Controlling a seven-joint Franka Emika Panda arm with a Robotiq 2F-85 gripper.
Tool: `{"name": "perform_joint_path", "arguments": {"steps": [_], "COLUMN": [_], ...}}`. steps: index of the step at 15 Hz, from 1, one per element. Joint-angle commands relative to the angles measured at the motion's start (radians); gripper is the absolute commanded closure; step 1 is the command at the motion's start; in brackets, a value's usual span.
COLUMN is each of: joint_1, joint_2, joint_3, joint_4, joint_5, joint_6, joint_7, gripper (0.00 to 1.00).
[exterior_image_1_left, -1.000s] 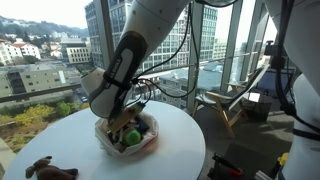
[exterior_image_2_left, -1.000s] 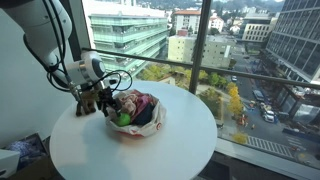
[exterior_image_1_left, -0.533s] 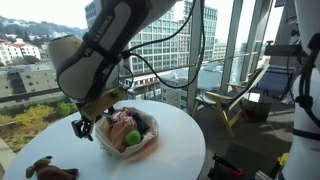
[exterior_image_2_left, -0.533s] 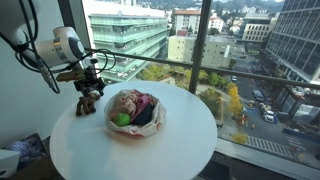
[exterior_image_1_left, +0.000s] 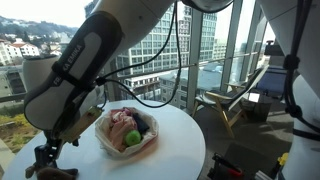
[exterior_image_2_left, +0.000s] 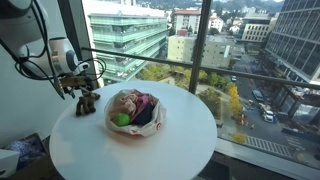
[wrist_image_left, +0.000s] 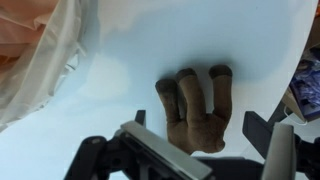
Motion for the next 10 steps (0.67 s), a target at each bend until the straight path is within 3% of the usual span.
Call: {"name": "perform_joint_path", "arguments": {"steps": [1,3,10], "joint_1": [0.012,0.004,0.093], "joint_2": [0.015,0.021,0.166], "joint_3": [0.003,0.024,-0.066], "joint_4": [0.017,0.03,0.131], "joint_5": [0.051,0.076,0.033], "joint_6": [0.002,0.002,0.098], "joint_7": [-0.059,-0.101,-0.025], "gripper": [0.0,0.0,0.0]}}
